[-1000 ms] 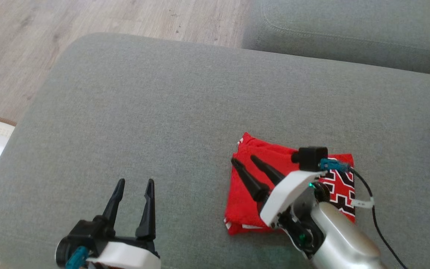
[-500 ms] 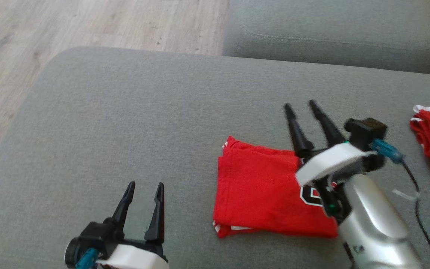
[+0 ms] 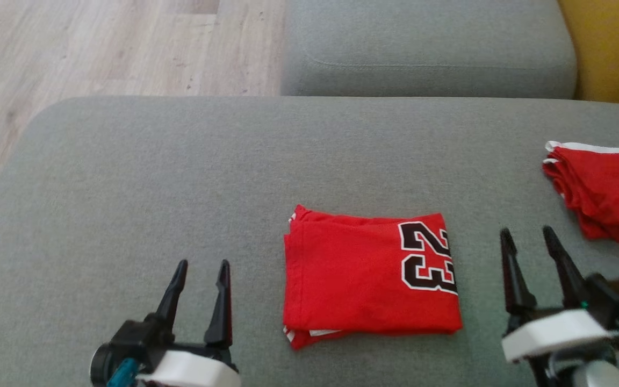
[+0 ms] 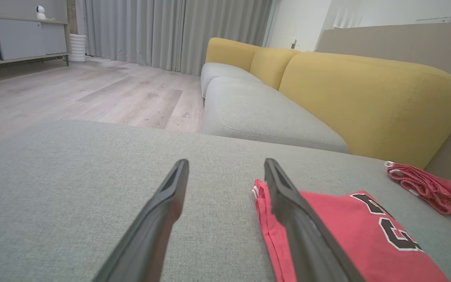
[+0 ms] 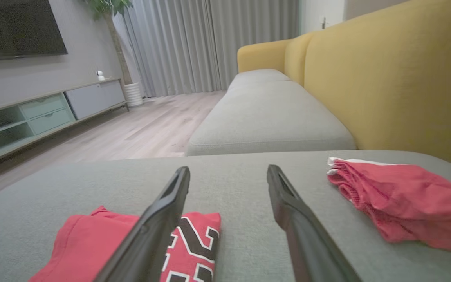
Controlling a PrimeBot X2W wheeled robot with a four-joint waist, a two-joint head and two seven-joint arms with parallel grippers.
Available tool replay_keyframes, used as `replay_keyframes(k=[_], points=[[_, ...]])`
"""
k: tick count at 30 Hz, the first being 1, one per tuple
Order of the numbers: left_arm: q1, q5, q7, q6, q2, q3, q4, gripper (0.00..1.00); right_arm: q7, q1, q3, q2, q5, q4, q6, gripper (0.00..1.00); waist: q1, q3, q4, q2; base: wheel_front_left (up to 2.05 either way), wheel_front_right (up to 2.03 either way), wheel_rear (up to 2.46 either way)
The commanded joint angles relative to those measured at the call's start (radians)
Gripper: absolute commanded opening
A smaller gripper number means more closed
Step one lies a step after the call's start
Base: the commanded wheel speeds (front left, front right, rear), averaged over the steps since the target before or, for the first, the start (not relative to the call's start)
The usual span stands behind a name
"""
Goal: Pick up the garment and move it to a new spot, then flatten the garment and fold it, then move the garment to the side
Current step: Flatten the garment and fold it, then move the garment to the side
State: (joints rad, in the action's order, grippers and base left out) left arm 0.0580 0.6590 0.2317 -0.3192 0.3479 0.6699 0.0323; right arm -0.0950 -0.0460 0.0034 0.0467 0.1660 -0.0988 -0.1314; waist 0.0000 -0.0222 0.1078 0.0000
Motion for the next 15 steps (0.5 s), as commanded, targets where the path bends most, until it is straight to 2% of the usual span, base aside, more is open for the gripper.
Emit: replay_keyframes(k=[1, 8, 15], points=[[0.014, 0.005, 0.017, -0.007, 0.006, -0.058, -0.018, 1.00, 0.003, -0.008, 0.004, 0.004, -0.004, 0.068, 0.001, 1.00, 0.0000, -0.007, -0.014, 0.0000, 0.00, 0.00, 0.00], [-0.031, 0.008, 0.025, -0.002, 0.011, -0.084, -0.011, 1.00, 0.002, -0.087, -0.027, 0.004, 0.009, 0.127, 0.001, 1.00, 0.0000, -0.018, -0.024, 0.0000, 0.00, 0.00, 0.00], [-0.054, 0.004, 0.027, -0.004, 0.012, -0.104, -0.012, 1.00, 0.006, -0.098, -0.029, 0.004, 0.005, 0.120, 0.001, 1.00, 0.0000, -0.020, -0.018, 0.0000, 0.00, 0.00, 0.00]])
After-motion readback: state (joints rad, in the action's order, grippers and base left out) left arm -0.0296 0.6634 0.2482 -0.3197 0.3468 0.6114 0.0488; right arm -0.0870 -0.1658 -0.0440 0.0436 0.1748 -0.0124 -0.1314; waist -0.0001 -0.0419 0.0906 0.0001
